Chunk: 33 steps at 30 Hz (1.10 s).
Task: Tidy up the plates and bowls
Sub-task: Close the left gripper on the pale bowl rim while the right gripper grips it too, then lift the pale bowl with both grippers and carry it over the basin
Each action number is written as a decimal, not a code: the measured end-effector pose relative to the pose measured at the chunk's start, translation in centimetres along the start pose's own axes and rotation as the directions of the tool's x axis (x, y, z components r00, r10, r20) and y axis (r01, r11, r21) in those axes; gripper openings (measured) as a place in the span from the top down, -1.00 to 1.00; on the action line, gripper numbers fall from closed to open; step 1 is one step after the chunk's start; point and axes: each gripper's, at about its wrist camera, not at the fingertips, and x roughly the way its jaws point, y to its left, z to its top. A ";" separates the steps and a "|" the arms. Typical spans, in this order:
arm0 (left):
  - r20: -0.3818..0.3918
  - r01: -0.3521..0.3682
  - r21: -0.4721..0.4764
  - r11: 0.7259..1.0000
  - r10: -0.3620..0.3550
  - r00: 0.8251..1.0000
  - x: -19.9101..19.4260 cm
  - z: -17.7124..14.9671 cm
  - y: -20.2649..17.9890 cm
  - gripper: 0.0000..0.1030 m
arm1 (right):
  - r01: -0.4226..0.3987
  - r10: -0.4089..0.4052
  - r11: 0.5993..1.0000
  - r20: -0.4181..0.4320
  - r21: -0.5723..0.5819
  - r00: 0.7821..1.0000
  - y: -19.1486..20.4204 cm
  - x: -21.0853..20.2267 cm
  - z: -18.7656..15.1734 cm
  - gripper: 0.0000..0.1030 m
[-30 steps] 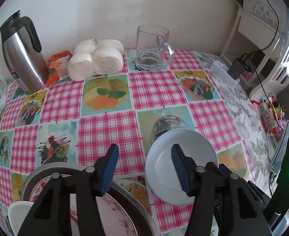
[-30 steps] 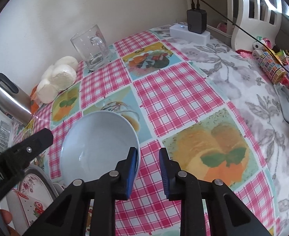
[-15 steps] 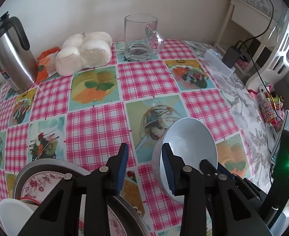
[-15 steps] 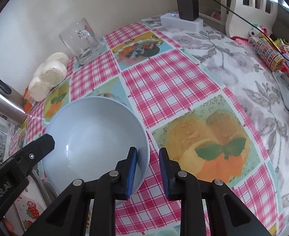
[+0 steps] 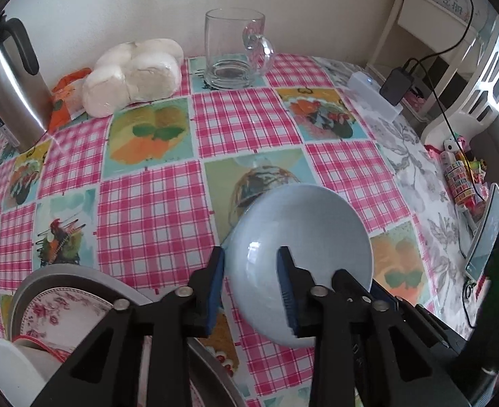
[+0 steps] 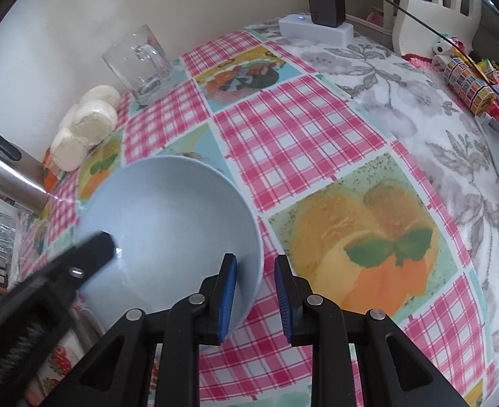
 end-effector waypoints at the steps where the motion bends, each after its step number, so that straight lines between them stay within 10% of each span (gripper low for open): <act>1: 0.000 0.000 0.000 1.000 0.000 1.000 0.0 -0.1 0.0 0.43 | -0.005 0.005 1.000 -0.002 -0.008 1.000 0.3 0.0 0.0 0.52; 14: 0.006 0.038 -0.026 0.999 -0.038 0.999 0.0 -0.1 0.5 0.68 | -0.089 0.090 0.995 -0.025 0.038 0.996 0.0 0.4 -0.3 0.53; 33: 0.217 0.097 -0.075 0.992 -0.079 0.973 -11.5 0.5 3.9 0.68 | -0.163 0.173 0.984 0.202 -0.065 0.964 5.3 -11.1 -0.2 0.52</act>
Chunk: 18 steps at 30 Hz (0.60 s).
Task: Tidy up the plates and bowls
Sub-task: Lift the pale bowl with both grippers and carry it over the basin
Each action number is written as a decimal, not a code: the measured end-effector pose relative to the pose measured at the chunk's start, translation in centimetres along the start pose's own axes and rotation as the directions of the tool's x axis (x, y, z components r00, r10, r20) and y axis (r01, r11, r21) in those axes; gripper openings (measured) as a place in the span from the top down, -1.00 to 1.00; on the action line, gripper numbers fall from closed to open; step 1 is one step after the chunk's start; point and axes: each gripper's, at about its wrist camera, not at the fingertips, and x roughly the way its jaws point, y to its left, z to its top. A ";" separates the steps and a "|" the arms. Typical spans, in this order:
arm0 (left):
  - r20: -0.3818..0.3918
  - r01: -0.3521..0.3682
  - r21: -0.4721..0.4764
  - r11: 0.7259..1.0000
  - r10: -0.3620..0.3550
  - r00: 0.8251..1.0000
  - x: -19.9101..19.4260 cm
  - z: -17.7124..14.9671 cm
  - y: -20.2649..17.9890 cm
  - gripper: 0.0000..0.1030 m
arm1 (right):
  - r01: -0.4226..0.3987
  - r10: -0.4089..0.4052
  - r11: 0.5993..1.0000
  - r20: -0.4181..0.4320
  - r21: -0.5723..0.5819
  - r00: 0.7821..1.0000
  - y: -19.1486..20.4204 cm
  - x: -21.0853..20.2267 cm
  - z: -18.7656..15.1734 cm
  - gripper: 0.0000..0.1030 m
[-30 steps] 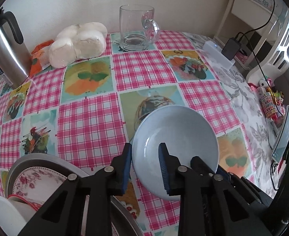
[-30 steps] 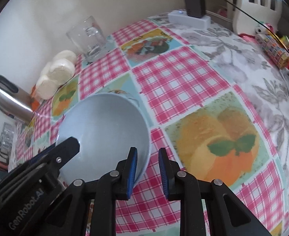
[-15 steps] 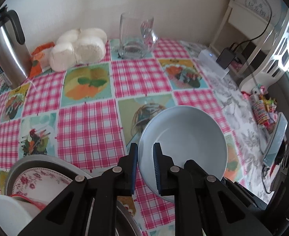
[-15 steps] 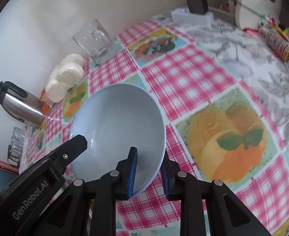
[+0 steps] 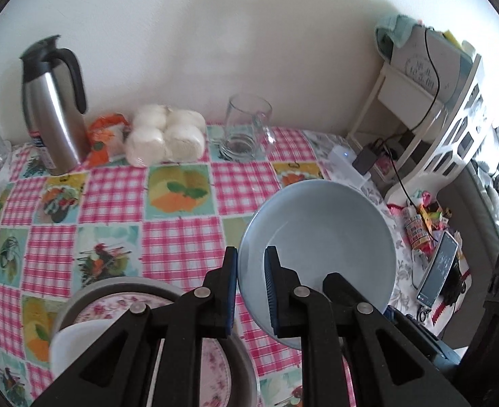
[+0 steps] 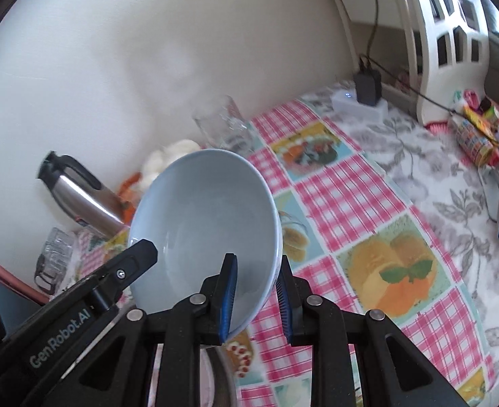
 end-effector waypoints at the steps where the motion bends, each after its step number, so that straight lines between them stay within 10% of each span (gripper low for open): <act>1: 0.007 -0.003 -0.003 1.000 0.003 1.000 -0.4 0.0 0.3 0.68 | -0.014 0.014 1.000 0.009 -0.003 1.000 0.5 -0.5 0.0 0.52; 18: 0.038 0.002 -0.188 0.982 0.005 0.999 -5.7 -4.0 9.3 0.68 | -0.108 0.105 0.981 -0.027 -0.163 0.994 8.4 -2.8 -3.8 0.53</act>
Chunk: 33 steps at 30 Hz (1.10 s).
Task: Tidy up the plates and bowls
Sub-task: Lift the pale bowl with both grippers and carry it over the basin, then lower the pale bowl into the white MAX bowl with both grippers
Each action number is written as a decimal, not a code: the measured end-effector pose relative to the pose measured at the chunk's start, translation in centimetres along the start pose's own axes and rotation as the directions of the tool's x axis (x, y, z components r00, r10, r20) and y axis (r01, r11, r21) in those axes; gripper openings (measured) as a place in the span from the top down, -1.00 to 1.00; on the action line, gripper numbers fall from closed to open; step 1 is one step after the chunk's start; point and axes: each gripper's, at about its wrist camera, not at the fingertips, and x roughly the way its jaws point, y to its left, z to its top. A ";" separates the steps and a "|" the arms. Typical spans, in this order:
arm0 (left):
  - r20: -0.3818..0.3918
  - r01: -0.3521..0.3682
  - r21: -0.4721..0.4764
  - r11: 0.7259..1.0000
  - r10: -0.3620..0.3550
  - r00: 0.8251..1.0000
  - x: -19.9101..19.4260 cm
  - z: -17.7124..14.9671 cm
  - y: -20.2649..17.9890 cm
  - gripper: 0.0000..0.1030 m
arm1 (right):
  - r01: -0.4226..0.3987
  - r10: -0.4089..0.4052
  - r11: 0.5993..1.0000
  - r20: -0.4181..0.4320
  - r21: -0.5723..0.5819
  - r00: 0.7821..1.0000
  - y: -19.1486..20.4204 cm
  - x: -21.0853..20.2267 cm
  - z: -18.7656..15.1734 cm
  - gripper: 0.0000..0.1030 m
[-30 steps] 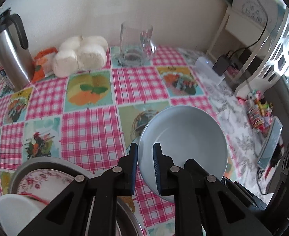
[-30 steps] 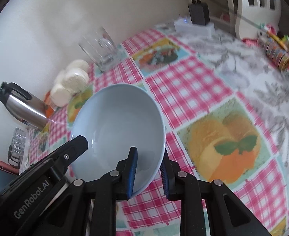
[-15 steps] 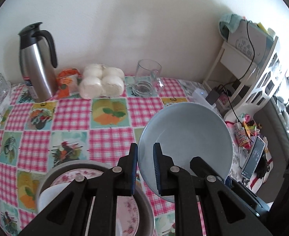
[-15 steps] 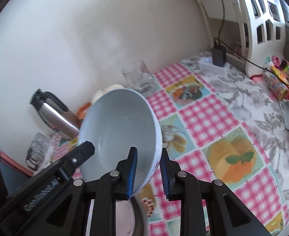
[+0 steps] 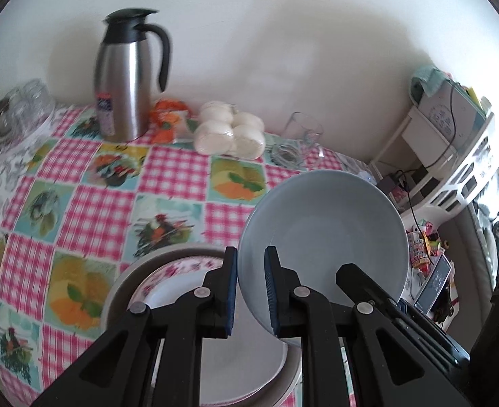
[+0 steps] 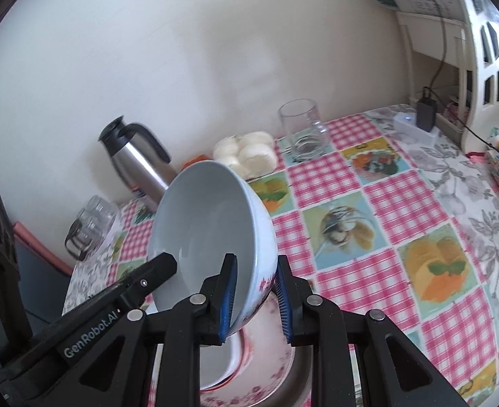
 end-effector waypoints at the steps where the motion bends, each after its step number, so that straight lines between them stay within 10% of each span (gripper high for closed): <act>1: -0.001 -0.002 -0.009 1.000 0.002 1.000 -0.2 -0.2 0.5 0.68 | -0.005 0.005 1.000 -0.010 -0.009 1.000 0.4 0.1 -0.3 0.53; 33: -0.051 -0.025 -0.098 0.995 0.021 0.998 -1.2 -3.5 5.4 0.68 | 0.101 -0.130 0.980 -0.167 -0.171 0.977 4.6 3.2 -4.4 0.44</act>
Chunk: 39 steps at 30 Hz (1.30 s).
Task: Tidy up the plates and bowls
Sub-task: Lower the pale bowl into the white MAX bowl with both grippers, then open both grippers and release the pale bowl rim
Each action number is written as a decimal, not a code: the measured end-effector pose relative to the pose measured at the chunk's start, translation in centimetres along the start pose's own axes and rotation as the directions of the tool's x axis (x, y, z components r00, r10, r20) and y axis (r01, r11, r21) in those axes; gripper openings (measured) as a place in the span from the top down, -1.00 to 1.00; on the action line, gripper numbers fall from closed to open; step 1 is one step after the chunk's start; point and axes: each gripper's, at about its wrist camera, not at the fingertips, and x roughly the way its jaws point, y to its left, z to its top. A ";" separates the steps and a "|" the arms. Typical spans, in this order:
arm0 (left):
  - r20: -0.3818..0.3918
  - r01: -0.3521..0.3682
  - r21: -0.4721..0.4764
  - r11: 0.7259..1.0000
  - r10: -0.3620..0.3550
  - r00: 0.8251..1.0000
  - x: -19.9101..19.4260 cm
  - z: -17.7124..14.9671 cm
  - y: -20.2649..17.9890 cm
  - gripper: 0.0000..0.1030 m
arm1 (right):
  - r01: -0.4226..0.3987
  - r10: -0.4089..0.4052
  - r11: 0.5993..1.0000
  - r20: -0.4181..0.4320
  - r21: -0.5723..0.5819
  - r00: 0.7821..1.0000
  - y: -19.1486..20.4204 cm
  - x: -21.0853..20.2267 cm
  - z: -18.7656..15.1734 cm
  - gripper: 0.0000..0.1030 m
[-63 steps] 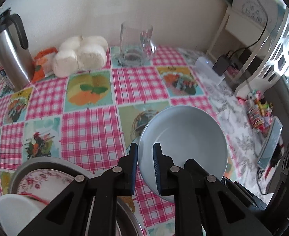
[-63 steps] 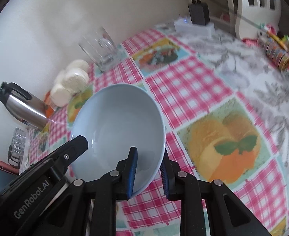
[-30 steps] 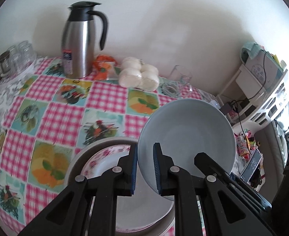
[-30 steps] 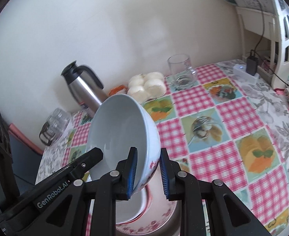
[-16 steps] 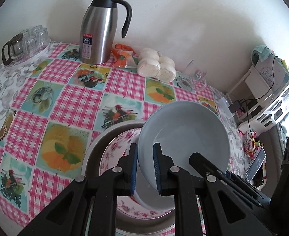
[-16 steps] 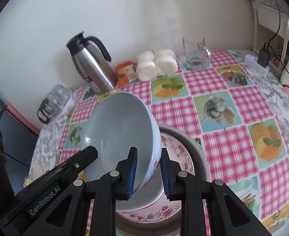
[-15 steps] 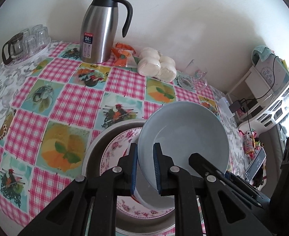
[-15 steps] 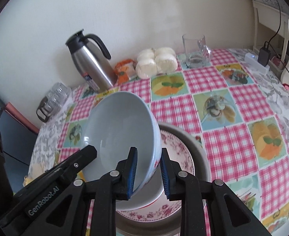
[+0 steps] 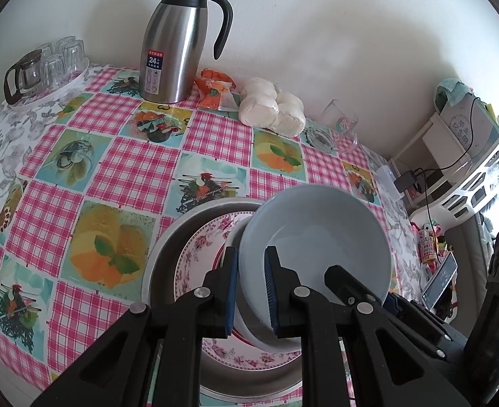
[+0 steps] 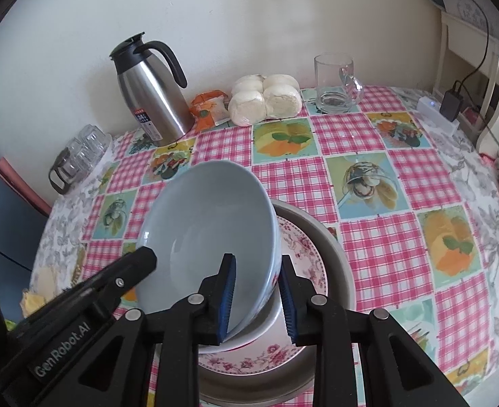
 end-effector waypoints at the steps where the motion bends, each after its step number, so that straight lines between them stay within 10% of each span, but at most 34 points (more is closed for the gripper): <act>1: 0.004 0.007 0.000 1.000 -0.007 1.000 0.0 0.0 0.0 0.68 | 0.004 -0.004 1.000 0.001 -0.007 1.000 0.1 0.0 0.0 0.42; 29: 0.034 0.000 -0.043 0.999 0.001 0.999 -0.9 0.3 1.0 0.75 | -0.050 0.051 0.992 -0.005 0.117 0.999 -3.6 0.8 0.4 0.03; 39: 0.065 -0.076 -0.045 0.996 0.079 0.995 -2.2 -1.1 1.6 0.06 | -0.028 0.023 0.998 0.084 0.051 0.996 -3.2 -2.5 -0.7 -0.14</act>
